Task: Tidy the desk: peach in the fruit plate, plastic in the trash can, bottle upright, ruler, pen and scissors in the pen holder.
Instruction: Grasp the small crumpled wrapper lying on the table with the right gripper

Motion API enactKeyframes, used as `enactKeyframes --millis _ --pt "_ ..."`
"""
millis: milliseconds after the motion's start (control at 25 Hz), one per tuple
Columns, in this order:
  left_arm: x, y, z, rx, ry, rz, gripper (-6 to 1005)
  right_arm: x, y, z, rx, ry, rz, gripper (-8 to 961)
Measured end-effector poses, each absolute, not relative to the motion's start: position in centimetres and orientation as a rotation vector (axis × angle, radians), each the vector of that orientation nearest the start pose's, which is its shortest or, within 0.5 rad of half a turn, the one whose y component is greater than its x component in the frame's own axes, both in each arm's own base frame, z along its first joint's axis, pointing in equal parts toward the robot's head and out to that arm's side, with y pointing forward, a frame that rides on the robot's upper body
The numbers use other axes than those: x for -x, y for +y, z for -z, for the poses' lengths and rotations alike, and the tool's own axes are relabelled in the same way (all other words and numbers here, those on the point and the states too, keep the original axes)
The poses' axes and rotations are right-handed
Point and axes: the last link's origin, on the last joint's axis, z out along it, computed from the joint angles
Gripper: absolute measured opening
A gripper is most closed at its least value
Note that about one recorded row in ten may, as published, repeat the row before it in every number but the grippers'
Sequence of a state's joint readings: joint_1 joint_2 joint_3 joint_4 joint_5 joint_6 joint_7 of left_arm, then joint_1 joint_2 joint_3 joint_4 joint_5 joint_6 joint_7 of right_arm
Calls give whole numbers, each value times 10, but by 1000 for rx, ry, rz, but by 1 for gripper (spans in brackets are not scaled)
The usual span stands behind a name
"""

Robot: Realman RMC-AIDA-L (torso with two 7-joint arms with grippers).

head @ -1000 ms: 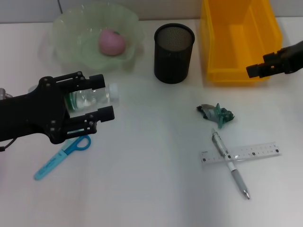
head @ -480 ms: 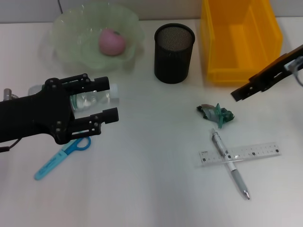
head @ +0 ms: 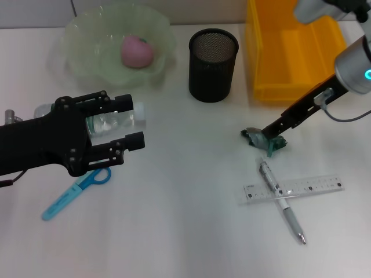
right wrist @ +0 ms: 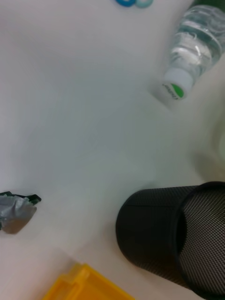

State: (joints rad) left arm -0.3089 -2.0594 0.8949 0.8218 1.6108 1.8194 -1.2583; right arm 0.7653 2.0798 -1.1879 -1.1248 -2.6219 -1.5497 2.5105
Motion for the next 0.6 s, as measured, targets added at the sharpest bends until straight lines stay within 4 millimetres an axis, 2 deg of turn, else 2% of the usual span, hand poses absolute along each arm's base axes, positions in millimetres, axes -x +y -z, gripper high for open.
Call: enactKeyframes --millis 320,600 --pt "250 274 -35 2709 -268 1057 679 -184 390 14 2570 1024 454 694" --pt "250 274 -34 2709 -268 1055 680 -188 392 21 2556 1019 444 687"
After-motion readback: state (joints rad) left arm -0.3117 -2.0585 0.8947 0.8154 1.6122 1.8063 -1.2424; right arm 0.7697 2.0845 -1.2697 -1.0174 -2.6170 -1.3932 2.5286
